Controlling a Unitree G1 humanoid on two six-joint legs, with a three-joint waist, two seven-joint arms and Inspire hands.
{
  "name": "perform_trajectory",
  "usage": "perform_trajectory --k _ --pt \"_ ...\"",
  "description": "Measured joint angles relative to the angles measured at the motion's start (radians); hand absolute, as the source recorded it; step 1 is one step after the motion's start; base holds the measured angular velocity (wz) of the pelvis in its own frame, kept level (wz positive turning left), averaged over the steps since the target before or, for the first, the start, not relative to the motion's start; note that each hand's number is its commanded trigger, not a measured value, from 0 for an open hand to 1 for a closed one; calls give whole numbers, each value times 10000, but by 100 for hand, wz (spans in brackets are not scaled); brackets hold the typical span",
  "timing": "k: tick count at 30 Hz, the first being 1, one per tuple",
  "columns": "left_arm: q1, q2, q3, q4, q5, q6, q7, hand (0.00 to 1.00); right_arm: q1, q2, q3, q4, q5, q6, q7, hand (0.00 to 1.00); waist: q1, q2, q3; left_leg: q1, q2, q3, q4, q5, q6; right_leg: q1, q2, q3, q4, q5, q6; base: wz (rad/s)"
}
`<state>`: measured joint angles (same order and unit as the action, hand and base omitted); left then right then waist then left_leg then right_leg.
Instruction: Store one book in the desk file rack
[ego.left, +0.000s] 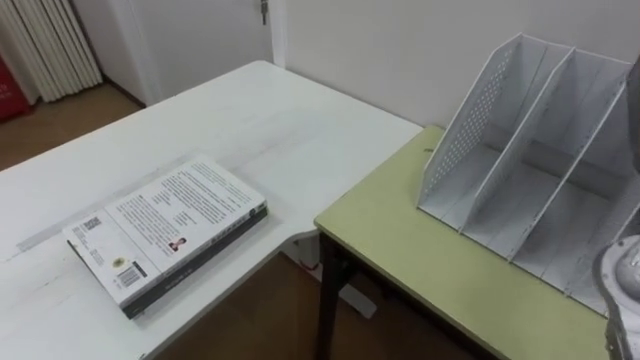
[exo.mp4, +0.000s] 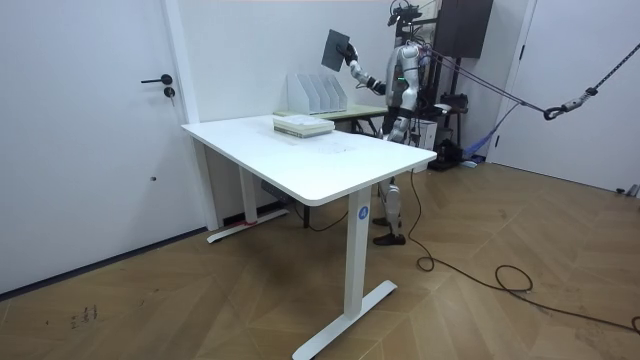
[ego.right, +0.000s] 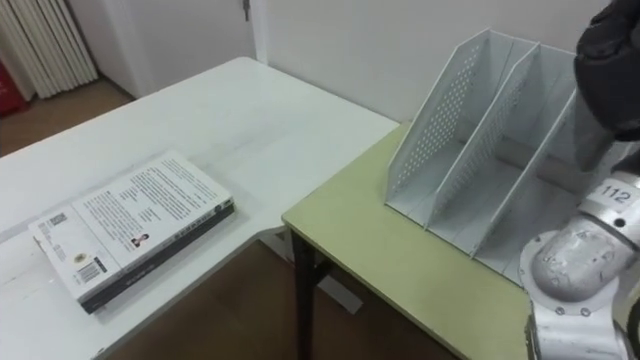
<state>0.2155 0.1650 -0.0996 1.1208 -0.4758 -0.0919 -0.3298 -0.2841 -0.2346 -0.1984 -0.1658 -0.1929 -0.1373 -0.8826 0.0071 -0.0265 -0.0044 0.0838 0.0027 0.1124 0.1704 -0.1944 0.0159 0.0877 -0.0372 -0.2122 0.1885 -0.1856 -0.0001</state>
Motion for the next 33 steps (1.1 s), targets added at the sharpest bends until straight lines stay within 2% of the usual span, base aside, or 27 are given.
perform_trajectory --k 6,14,21,24,27,33 --pt "-25 2 27 11 -7 7 160 0 -207 -41 -209 505 8 -48 -8 100 15 -97 28 96 -13 -59 21 1 -1 155 -13 -22 -17 -1 2 1" --pt "-58 2 79 26 -9 151 160 0 -292 -70 -244 1185 266 -20 -51 100 8 -81 28 61 -28 -89 112 0 -1 150 -33 -104 -32 -18 -3 2" --pt "-65 -6 163 23 0 180 151 0 -538 -77 -694 1964 392 -20 -215 100 -2 -76 32 -50 -43 -95 112 3 3 96 -39 -97 -28 -20 1 0" --pt "-81 -7 141 23 -5 192 238 0 -685 -228 -697 2617 811 -15 -198 100 -21 -89 40 -45 -43 -111 109 3 3 110 -39 -104 -21 -20 2 0" --pt "-88 -7 118 -1 -3 210 371 0 -904 -484 -733 3303 1265 297 -144 100 -13 -118 58 -78 -43 -127 106 3 3 78 -38 -119 -21 -20 2 0" --pt "-119 0 174 -18 -4 381 356 0 -904 -491 -737 3507 1664 474 -44 100 -18 -154 64 -191 -44 -149 129 6 6 -33 -38 -125 -8 -20 1 0"
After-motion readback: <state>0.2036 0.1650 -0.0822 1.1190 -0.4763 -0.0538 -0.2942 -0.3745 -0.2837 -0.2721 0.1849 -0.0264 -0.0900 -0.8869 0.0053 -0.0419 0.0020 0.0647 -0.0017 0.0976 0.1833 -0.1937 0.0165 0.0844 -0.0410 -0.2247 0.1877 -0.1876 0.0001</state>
